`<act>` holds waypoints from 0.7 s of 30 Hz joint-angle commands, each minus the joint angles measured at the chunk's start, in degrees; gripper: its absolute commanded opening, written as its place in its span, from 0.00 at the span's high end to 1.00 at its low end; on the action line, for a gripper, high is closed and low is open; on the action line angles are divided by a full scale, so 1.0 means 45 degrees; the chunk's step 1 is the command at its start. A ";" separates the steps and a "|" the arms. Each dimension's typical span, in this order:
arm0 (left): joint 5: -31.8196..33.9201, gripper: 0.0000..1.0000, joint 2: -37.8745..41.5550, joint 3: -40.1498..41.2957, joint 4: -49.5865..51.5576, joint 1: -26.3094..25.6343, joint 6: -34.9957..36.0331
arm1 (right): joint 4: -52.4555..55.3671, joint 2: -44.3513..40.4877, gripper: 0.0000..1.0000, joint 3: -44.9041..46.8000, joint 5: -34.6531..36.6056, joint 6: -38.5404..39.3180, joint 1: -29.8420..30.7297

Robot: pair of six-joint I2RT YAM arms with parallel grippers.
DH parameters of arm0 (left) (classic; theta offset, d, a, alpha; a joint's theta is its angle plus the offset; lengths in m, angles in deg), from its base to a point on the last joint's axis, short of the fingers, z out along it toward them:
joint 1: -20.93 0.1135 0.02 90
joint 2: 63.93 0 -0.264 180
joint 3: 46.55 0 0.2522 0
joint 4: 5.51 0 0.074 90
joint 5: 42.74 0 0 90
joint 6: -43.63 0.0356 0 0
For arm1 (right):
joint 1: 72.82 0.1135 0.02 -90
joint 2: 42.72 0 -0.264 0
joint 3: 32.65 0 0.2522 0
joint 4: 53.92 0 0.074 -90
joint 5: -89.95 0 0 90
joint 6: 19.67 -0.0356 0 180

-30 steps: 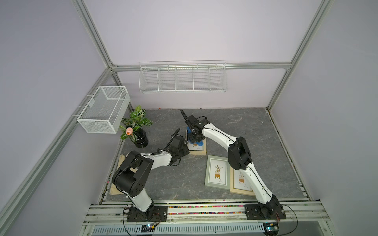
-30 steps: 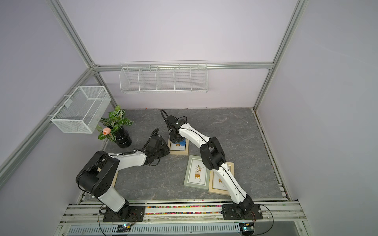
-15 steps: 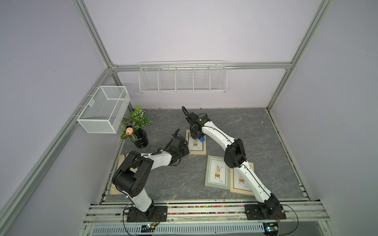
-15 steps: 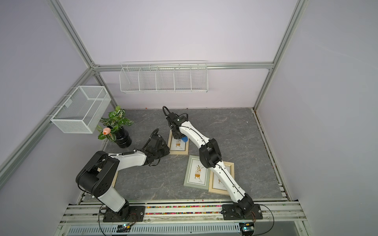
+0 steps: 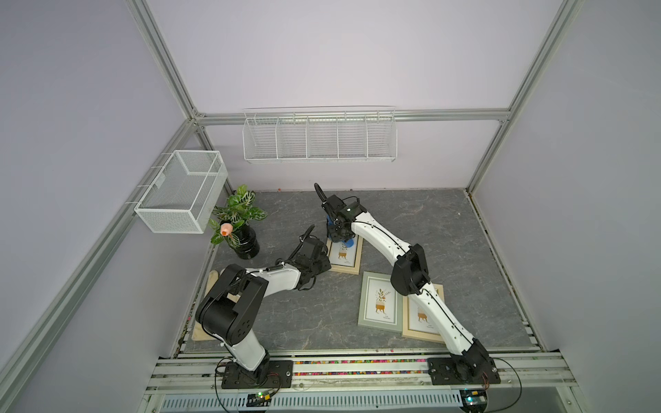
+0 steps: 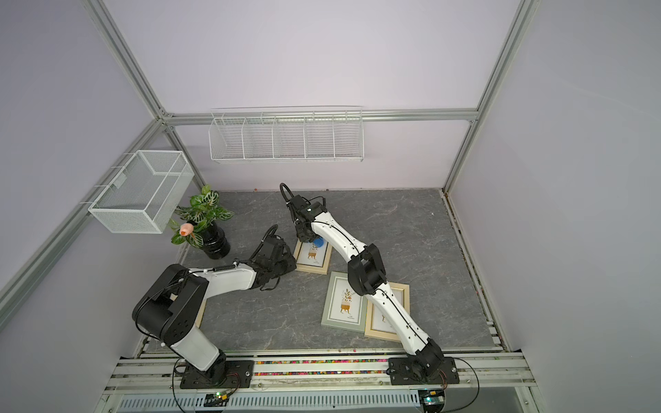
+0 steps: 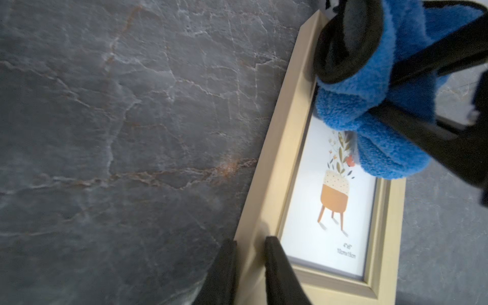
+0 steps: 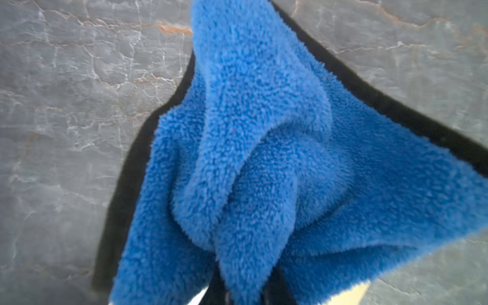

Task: Wipe the picture frame with a cloth
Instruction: Wipe the dirt from the picture frame.

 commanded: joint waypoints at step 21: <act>-0.1379 0.58 -0.0214 -0.1072 0.3280 -0.0080 0.2322 | -0.2562 -0.2251 0.93 0.5382 -0.1379 -0.0090 -0.0284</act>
